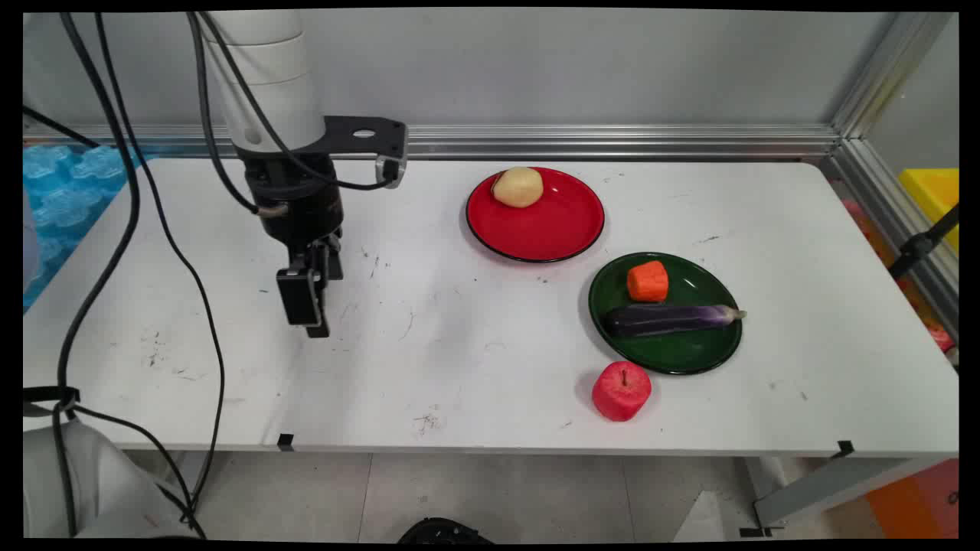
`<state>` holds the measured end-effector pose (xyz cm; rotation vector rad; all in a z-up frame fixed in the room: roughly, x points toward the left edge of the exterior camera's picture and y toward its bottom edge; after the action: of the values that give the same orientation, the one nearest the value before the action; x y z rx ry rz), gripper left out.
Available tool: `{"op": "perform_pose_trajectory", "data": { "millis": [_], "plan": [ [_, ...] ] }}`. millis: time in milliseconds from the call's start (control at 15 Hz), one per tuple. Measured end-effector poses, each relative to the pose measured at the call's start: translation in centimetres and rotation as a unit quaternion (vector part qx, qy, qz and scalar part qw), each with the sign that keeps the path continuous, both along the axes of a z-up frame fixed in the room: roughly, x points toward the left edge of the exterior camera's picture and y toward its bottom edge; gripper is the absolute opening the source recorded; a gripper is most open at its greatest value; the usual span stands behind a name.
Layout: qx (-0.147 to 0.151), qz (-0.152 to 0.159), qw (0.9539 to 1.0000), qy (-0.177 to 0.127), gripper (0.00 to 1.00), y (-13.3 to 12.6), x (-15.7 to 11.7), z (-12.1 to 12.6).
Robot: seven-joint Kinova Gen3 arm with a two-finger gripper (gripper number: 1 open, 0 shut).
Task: Pick up the eggplant from the green plate
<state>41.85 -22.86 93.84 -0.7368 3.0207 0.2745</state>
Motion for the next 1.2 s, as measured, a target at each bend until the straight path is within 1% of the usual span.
{"op": "perform_pose_trajectory", "data": {
  "millis": [133,267,533,733,867,1200],
  "plan": [
    [-0.011,0.004,0.9999,0.006,1.0,-0.5,-0.6,-0.3],
    [-0.028,0.006,0.9994,0.017,1.0,-1.5,-2.0,-0.8],
    [-0.066,0.004,0.9966,0.048,1.0,-4.0,-6.3,-2.2],
    [-0.097,0.001,0.9926,0.073,1.0,-6.0,-9.8,-3.6],
    [-0.116,0.0,0.9891,0.09,1.0,-7.4,-12.0,-4.5],
    [-0.155,0.001,0.9792,0.13,1.0,-10.3,-16.9,-7.6]
  ]
}}
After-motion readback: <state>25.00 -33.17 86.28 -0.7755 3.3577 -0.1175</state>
